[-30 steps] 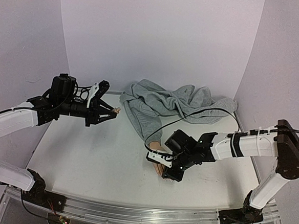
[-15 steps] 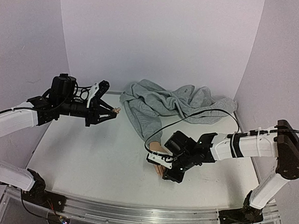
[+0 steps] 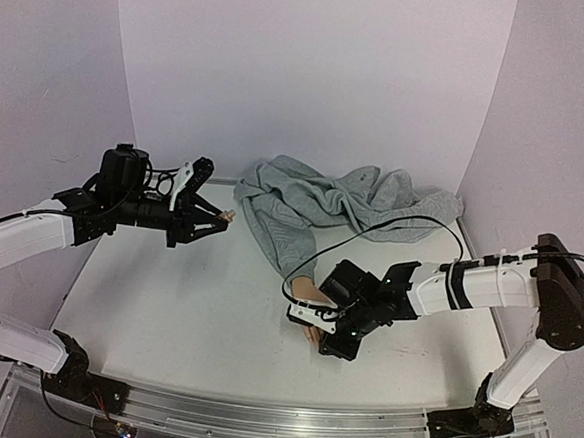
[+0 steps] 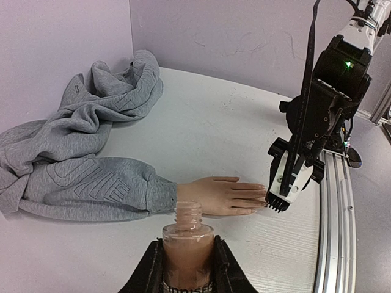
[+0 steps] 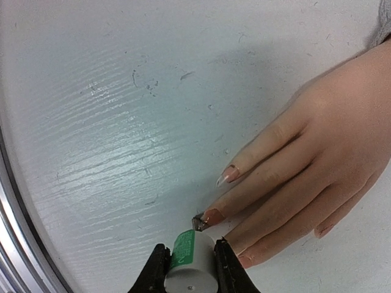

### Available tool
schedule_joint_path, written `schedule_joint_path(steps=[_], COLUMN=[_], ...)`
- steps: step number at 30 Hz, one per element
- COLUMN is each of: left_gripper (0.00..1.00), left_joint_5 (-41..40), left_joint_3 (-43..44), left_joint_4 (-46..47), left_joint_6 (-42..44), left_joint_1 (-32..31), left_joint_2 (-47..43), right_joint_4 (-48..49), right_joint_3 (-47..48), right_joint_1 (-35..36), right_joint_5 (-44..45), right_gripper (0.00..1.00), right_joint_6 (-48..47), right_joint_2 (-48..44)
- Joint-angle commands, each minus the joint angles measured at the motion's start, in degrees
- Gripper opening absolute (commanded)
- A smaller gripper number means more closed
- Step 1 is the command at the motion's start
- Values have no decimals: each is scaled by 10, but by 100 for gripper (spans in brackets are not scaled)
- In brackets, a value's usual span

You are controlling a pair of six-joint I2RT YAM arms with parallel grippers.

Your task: Paint the nails

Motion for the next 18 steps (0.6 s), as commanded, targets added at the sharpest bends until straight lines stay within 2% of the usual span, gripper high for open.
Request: schedule_joint_path(steps=[1, 18], left_gripper=[0, 0], left_joint_5=[11, 14], left_joint_3=[8, 10], left_joint_4=[25, 25], left_joint_6=[-1, -2], left_joint_1=[3, 3], left_joint_2=[-10, -6], right_joint_4=[-31, -4], right_joint_3=[13, -6], right_joint_1=[5, 4], right_joint_5=[17, 15], right_gripper=[0, 0], right_joint_6=[7, 6], right_joint_2=[-3, -72])
